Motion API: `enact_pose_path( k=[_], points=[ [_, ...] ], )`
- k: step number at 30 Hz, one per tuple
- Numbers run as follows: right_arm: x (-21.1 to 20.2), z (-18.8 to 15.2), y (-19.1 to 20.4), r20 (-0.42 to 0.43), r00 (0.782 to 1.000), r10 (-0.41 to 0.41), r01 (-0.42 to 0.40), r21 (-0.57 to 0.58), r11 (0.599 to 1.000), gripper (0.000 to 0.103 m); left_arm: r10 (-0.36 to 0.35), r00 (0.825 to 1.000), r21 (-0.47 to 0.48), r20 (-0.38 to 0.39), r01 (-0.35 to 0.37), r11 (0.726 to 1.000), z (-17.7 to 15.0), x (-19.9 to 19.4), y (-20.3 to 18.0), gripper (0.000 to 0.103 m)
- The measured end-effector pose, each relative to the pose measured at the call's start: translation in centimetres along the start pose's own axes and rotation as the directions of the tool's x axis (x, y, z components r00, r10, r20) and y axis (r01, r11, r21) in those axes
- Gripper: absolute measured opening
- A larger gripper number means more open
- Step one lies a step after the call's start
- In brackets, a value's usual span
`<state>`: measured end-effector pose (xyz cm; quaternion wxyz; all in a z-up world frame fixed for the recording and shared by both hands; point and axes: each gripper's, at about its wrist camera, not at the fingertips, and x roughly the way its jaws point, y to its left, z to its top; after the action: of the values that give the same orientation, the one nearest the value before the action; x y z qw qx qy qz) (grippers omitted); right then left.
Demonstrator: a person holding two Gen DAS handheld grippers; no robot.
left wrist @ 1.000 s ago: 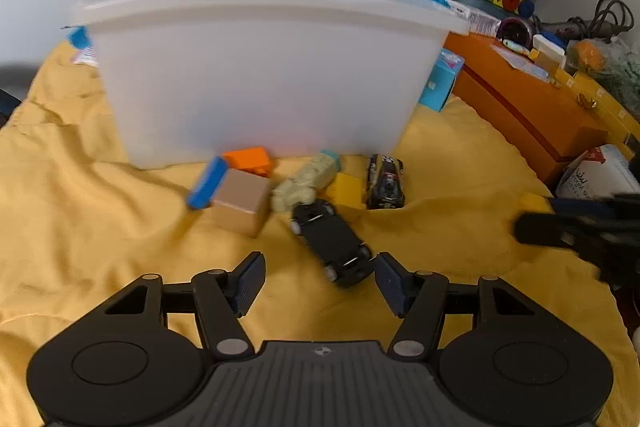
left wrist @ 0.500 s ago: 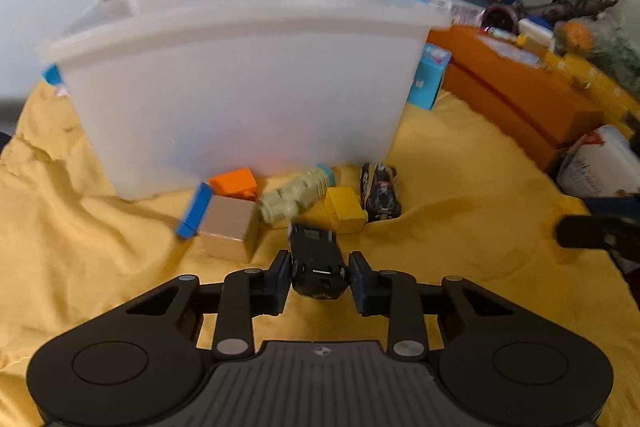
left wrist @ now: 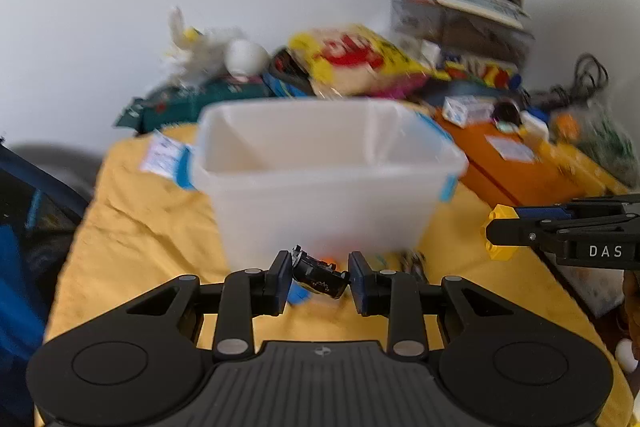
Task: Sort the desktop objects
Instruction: 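Carry the yellow cube and black car into the clear bin and release both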
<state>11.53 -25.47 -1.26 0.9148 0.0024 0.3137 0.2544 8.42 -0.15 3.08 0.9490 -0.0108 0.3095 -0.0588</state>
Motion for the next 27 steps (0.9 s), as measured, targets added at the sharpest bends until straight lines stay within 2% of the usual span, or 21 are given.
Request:
enact_pose_path(
  k=[8, 16, 25, 26, 27],
  points=[
    [0.9, 5.2, 1.3, 0.076, 0.997, 0.023, -0.018, -0.058, 0.998, 0.037, 0.031, 0.998, -0.016, 0.059, -0.03, 0.999, 4.9, -0.6, 2.8, 0.034],
    [2.7, 10.4, 1.5, 0.114, 0.993, 0.017, -0.004, -0.115, 0.993, 0.037, 0.037, 0.995, -0.015, 0.093, -0.036, 0.999, 10.1, 1.6, 3.8, 0.034],
    [6.2, 13.6, 0.1, 0.027, 1.0, -0.009, 0.012, -0.083, 0.997, 0.038, 0.033, 0.999, -0.014, 0.032, -0.033, 0.999, 13.0, 5.3, 4.0, 0.035],
    [6.8, 13.6, 0.0, 0.007, 1.0, -0.008, 0.008, -0.079, 0.997, 0.038, 0.026, 1.0, -0.015, 0.015, -0.026, 1.0, 13.0, 5.8, 3.9, 0.04],
    [7.4, 13.6, -0.2, -0.014, 1.0, -0.012, 0.011, -0.079, 0.997, 0.039, 0.026, 1.0, -0.013, 0.002, -0.026, 1.0, 13.0, 6.2, 3.8, 0.05]
  ],
)
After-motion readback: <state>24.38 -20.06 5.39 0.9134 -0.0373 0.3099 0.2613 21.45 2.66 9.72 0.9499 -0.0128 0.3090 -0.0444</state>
